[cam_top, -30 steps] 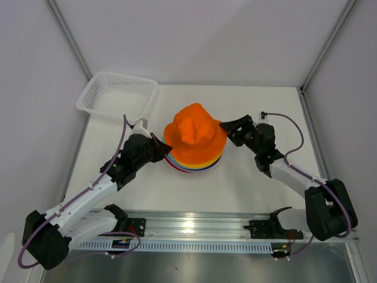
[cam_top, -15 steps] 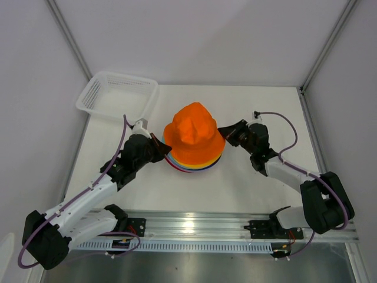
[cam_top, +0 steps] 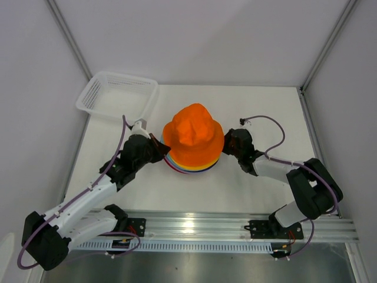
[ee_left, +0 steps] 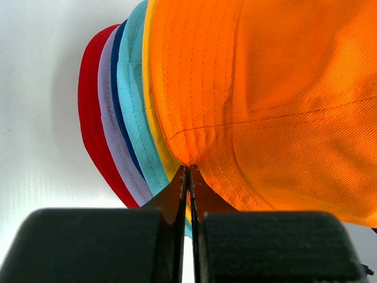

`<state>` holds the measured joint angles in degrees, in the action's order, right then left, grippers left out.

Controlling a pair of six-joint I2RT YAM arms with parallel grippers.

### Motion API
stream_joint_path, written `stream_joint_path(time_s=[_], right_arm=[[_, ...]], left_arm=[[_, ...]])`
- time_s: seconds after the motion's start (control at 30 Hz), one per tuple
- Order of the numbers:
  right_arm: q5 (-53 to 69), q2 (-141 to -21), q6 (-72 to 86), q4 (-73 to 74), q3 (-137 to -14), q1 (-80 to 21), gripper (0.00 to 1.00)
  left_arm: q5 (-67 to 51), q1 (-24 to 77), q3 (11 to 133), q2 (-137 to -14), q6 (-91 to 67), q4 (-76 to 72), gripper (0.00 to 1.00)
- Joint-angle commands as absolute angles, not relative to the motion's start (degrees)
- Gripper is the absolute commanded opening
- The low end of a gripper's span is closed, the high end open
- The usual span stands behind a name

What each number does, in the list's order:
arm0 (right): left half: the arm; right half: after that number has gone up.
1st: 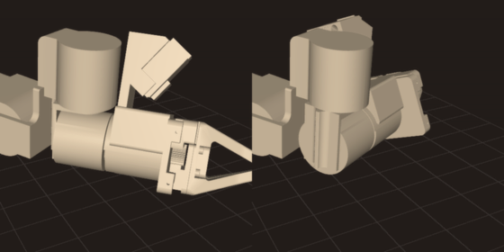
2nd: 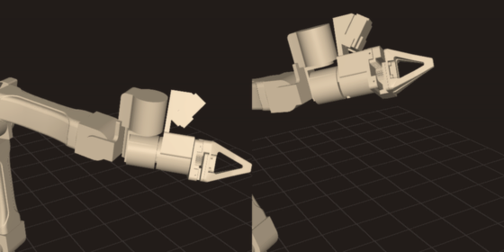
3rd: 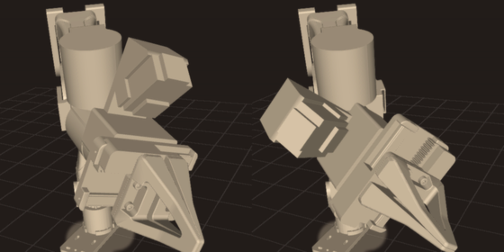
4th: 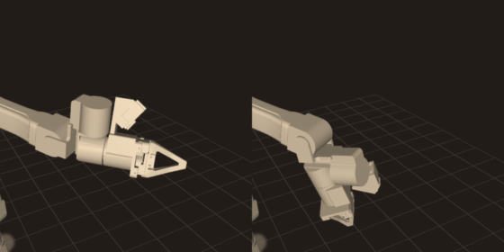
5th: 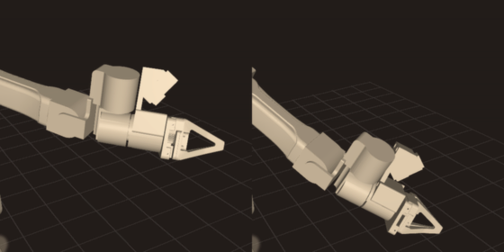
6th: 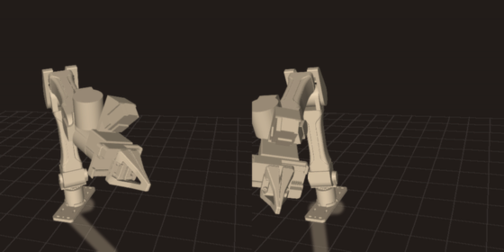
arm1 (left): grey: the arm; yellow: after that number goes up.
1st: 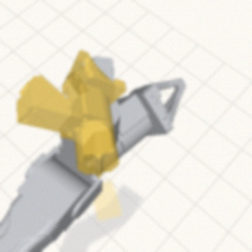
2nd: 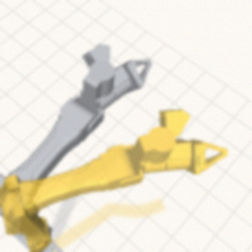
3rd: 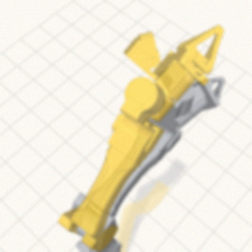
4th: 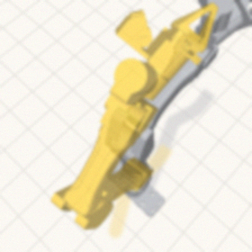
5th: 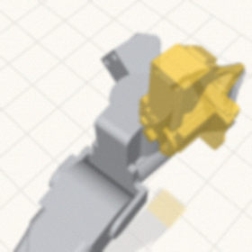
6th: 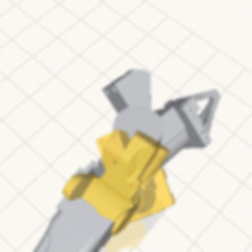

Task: Stack the hats

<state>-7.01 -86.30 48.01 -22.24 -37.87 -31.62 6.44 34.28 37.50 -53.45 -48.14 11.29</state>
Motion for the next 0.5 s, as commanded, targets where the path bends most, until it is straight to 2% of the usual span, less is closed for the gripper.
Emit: stream_joint_path(time_s=[0.0,0.03,0.13,0.17,0.27,0.33,0.47], right_arm=[[-10.81,-86.23,44.65,-17.32,-39.99,-32.78,0.00],[-10.29,-85.44,44.82,-17.14,-40.08,-32.61,0.00],[-5.30,-81.31,46.40,-15.91,-41.04,-30.68,0.16],[-4.40,-79.30,46.84,-13.56,-41.65,-29.02,0.26],[-2.20,-77.00,48.16,-7.05,-46.13,-25.94,0.47],[0.77,-74.98,48.60,-3.70,-47.46,-22.51,0.52],[5.09,-70.76,53.42,-8.41,-44.49,-18.81,0.66]], left_arm=[[7.12,34.81,36.74,-52.30,-48.78,14.50,0.01],[6.95,34.80,36.74,-51.95,-48.87,14.50,0.01],[6.94,34.81,37.79,-50.72,-49.13,15.37,0.01],[6.94,34.80,38.23,-50.10,-49.30,15.73,0.01],[7.56,34.80,38.76,-48.96,-50.53,17.31,0.01],[7.91,34.89,38.67,-47.73,-51.33,17.58,0.01],[8.09,34.89,37.36,-46.76,-51.85,17.40,0.01]])
